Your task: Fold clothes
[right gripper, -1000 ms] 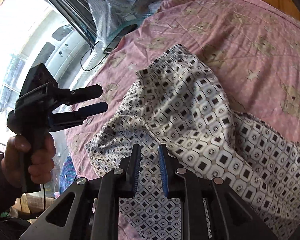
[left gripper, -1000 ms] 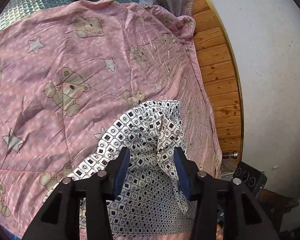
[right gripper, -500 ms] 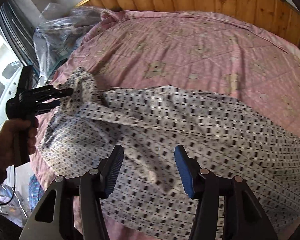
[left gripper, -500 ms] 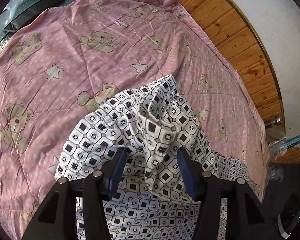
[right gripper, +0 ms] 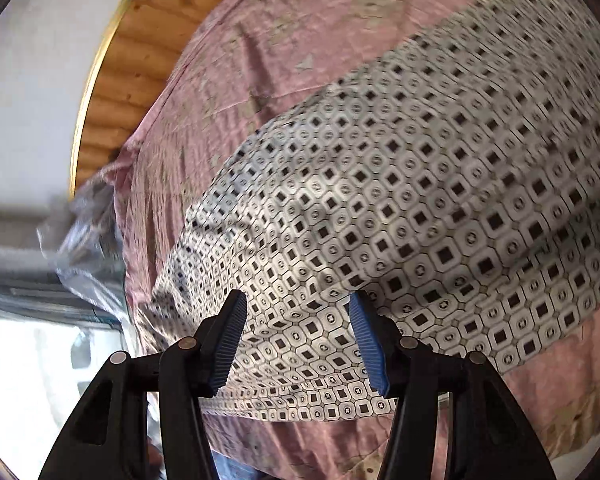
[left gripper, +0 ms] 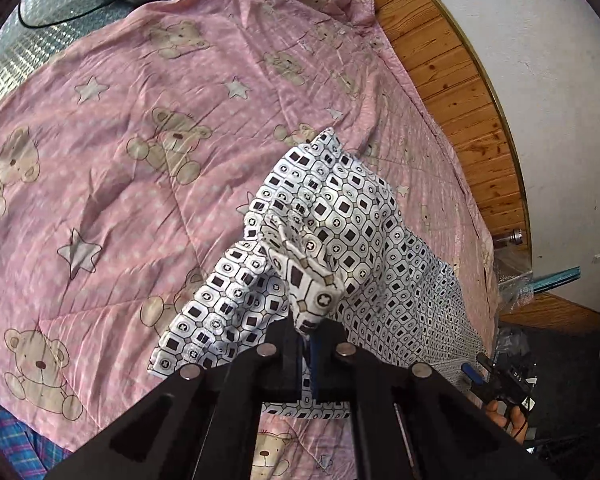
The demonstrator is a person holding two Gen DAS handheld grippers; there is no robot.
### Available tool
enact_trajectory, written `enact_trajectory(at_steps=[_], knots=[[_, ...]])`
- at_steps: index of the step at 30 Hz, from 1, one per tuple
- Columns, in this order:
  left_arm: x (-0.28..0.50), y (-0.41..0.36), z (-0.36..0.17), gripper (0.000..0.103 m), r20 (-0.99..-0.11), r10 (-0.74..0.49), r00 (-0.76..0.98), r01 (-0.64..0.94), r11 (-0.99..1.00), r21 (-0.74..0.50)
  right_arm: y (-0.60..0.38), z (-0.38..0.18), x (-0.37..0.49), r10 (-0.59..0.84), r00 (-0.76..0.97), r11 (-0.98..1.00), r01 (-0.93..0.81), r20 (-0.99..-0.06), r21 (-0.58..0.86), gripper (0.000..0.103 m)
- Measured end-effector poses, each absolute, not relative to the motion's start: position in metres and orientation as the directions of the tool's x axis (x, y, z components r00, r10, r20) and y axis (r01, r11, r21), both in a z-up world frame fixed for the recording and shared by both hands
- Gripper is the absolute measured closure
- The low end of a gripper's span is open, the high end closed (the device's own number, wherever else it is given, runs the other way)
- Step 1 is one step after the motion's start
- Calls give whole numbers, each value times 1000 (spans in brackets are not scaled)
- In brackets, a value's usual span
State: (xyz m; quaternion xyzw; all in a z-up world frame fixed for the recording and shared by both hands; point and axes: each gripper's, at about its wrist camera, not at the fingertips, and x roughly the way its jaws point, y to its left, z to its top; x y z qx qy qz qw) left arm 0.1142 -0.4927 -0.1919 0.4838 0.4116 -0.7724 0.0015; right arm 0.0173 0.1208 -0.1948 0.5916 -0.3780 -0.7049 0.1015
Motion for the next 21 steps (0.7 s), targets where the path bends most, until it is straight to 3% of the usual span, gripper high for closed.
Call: enact_trajectory(at_steps=[5, 10, 13, 21], knots=[[118, -489, -170, 102, -672, 437, -598, 300, -655, -693, 156, -195, 31, -520, -332, -632, -470, -787, 616, 50], [141, -488, -201, 102, -744, 467, -478, 353, -673, -649, 184, -199, 47, -368, -275, -668, -587, -888, 458, 51], [154, -491, -227, 101, -749, 477, -460, 395, -645, -654, 212, -199, 59, -350, -313, -618, -631, -883, 468, 51], [137, -492, -199, 101, -662, 497, -561, 325, -603, -729, 303, -192, 68, -200, -358, -536, -739, -912, 408, 49]])
